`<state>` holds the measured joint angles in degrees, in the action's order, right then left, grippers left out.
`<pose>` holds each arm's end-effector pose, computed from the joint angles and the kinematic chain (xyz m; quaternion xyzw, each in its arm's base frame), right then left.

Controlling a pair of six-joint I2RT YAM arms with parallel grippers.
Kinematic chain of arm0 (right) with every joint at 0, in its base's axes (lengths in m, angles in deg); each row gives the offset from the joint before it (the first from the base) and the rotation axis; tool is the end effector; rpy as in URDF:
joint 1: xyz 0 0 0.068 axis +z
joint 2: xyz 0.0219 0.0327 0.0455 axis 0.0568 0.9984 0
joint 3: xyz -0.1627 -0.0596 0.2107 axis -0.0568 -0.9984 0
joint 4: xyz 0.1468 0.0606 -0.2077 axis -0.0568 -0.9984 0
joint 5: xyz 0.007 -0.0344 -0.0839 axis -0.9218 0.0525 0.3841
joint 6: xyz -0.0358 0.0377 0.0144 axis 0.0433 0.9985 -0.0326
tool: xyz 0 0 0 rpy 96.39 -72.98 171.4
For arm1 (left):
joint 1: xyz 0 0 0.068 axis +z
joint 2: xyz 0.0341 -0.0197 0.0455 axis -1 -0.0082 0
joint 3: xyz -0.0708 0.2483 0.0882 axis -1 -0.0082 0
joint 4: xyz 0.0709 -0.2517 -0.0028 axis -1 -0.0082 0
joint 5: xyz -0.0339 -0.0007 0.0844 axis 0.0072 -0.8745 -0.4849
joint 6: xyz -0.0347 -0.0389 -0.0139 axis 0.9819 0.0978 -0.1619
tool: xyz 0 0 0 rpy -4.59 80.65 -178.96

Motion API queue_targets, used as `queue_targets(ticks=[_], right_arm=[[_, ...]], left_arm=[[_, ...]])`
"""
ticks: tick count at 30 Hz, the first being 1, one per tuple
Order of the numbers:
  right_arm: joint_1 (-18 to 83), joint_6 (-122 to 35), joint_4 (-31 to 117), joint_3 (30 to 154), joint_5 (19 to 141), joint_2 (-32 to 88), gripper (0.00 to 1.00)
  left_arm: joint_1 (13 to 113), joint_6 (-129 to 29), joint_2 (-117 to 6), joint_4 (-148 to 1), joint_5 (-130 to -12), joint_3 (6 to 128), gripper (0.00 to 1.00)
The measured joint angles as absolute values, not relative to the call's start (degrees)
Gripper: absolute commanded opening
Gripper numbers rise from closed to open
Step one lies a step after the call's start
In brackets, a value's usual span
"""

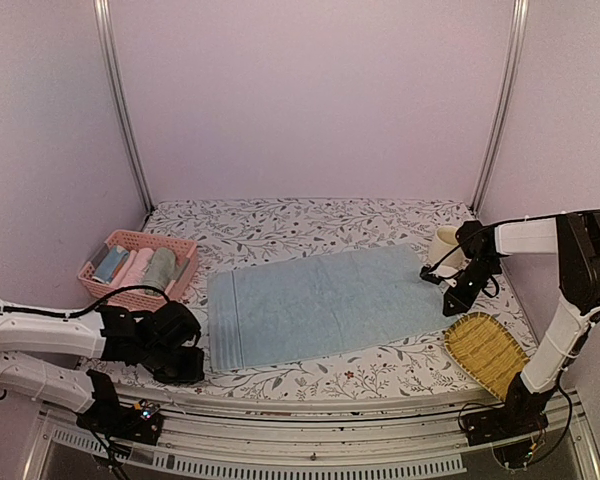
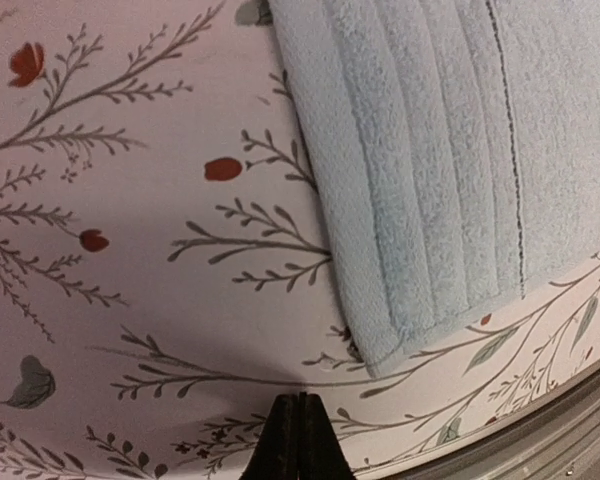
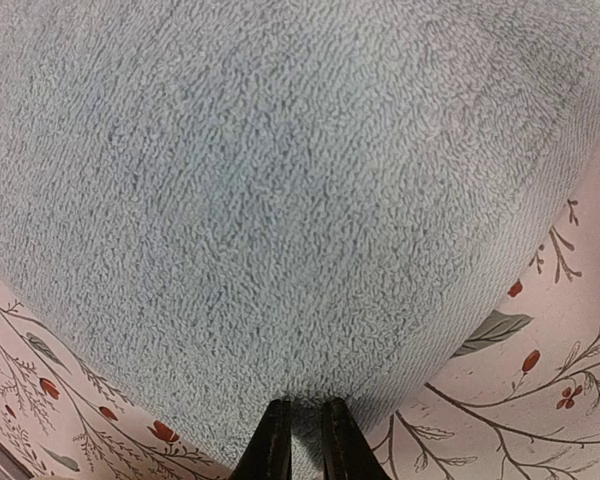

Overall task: Roll the towels
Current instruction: Adjust the towel at the center of the board.

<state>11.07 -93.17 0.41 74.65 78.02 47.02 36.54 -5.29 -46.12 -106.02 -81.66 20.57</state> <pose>0.2956 0.0468 0.1472 -0.4282 0.8983 0.0685 0.0712 0.1059 -0.1380 0.1393 -0.0296 0.9850 -0.1257 0.1142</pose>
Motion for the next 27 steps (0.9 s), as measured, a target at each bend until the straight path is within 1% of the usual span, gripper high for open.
queue_targets(ticks=[5,10,12,15,19,21,24,27], right_arm=[[11.07,-93.17,0.37,74.49,78.0,46.85,0.16],[11.07,-93.17,0.46,74.3,78.0,46.72,0.17],[11.07,-93.17,0.44,74.3,78.0,46.72,0.17],[11.07,-92.98,0.44,74.3,77.98,46.72,0.17],[11.07,-92.56,0.41,74.32,77.89,46.72,0.18],[11.07,-92.41,0.39,74.34,77.82,46.74,0.18],[11.07,-92.28,0.41,74.32,77.85,46.74,0.18],[11.07,-92.26,0.39,74.32,77.85,46.76,0.18]], left_arm=[[35.05,-1.58,-39.01,-107.92,-80.48,17.14,0.0],[34.75,-1.42,-35.6,-111.55,-83.6,20.44,0.0],[35.6,-2.8,-37.29,-110.37,-84.17,22.91,0.0],[37.87,-5.84,-43.52,-105.8,-84.28,26.02,0.0],[40.19,-9.79,-53.88,-99.48,-83.14,26.39,0.0],[40.43,-10.86,-57.11,-97.97,-82.58,26.41,0.0],[40.45,-11.17,-57.33,-97.12,-81.68,26.43,0.0],[40.26,-9.84,-54.12,-97.49,-81.05,24.01,0.0]])
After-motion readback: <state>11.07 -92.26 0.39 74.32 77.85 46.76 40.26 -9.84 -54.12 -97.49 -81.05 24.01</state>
